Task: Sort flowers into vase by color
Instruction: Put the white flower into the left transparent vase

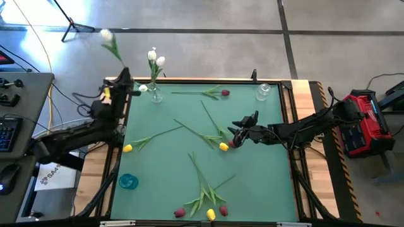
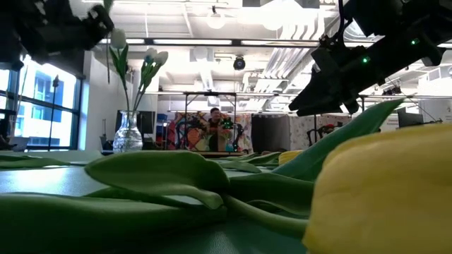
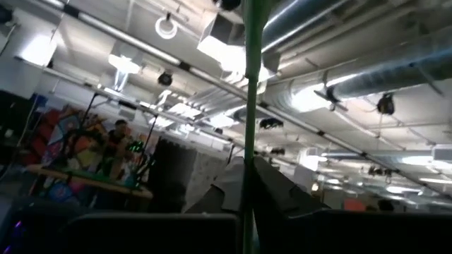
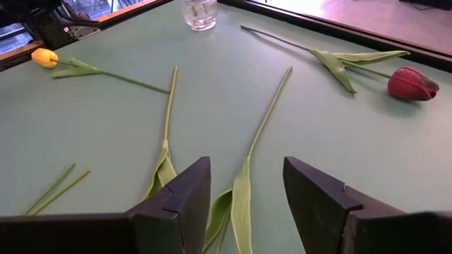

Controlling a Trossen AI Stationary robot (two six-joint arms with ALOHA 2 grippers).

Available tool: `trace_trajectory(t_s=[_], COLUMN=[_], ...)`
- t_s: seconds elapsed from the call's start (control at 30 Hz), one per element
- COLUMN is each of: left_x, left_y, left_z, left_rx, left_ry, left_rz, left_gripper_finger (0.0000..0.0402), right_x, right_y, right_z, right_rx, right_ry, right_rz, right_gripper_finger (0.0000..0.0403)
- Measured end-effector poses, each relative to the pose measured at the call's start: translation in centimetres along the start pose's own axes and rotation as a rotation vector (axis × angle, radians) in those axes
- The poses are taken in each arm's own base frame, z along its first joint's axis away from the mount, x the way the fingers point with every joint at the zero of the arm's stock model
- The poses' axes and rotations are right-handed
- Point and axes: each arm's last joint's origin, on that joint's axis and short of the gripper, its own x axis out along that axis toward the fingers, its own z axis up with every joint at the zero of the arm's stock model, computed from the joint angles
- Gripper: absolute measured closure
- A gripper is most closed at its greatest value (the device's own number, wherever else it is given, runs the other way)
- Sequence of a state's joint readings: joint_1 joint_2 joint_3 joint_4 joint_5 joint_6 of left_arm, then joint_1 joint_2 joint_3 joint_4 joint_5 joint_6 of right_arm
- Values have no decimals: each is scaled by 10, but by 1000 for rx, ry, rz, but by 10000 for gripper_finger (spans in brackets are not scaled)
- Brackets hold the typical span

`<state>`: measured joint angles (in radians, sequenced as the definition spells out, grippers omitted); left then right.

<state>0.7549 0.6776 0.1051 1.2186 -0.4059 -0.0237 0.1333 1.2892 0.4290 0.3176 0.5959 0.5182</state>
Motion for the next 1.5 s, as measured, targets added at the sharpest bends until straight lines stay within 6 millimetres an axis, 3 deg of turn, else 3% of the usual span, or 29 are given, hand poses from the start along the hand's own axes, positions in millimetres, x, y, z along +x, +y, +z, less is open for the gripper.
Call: trace_trajectory(t_s=[0.43, 0.63, 1.1, 1.5], left_x=[17, 24, 38, 37], left_y=[15, 14, 16, 17], left_z=[-23, -41, -75, -83], left_rx=[42, -2, 46, 67], left_ry=[-28, 62, 192, 225], left_rz=[-47, -98, -42, -26], left_gripper_finger=[401, 401, 401, 400], right_x=[0, 0, 0, 0], right_y=[0, 0, 0, -2], right_z=[0, 0, -1, -4], right_rx=[-2, -1, -7, -20], right_ry=[7, 7, 12, 37], right_rz=[8, 8, 5, -8], right_gripper_finger=[235, 235, 235, 235])
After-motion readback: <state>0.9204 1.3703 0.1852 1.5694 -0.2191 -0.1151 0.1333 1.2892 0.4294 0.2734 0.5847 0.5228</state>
